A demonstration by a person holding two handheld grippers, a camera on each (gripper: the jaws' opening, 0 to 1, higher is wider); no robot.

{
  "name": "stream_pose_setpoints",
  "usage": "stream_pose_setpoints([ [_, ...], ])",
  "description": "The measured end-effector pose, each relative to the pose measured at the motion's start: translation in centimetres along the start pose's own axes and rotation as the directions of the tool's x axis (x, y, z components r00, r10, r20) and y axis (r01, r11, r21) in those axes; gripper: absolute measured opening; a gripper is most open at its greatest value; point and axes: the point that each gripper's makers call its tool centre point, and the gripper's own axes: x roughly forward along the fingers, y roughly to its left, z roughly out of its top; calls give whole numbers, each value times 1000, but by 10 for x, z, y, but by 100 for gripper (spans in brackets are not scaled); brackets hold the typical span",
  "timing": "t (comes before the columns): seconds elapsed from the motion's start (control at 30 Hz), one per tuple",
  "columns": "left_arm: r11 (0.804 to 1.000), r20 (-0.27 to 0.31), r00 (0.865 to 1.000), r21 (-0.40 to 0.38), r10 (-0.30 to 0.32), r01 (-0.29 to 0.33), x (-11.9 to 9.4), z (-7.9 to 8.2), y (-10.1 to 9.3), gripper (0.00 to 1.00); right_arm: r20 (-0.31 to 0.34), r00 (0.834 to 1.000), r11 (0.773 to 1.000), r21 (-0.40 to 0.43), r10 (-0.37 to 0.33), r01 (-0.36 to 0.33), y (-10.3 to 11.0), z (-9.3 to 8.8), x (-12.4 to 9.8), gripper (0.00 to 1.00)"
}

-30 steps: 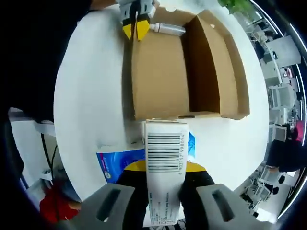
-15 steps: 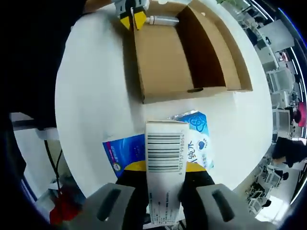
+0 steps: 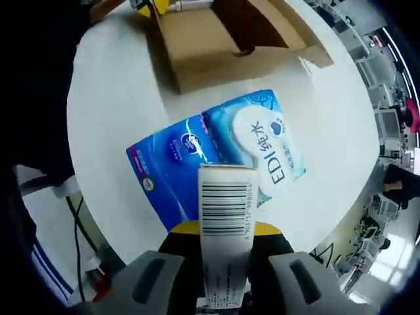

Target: Operate the shoe box by opening the lid, removing the specified soft item, and placing it in the target area until the item is outside and the box remains undamaged.

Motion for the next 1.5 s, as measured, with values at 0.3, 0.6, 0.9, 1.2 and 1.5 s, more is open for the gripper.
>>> stream_pose_setpoints([
  [0.3, 1000, 0, 1000, 0, 0, 0, 0, 0, 0, 6, 38, 999, 995, 96, 14, -17, -2, -11, 2, 22],
  [0.6, 1000, 0, 1000, 1, 0, 0, 0, 1, 0, 6, 78, 997, 966, 257, -8, -12, -13, -21, -2, 22],
  [0.9, 1000, 0, 1000, 2, 1, -1, 1, 2, 0, 6, 43, 999, 879, 477, -24, 1, -25, -46, 8, 22],
  [1.2, 1000, 0, 1000, 2, 0, 0, 1, 2, -1, 6, 56, 998, 777, 629, -10, -27, -23, -46, 24, 22],
  [1.5, 1000, 0, 1000, 4, 1, -1, 1, 2, -1, 6, 72, 997, 669, 741, 8, -59, -26, -43, 49, 22],
])
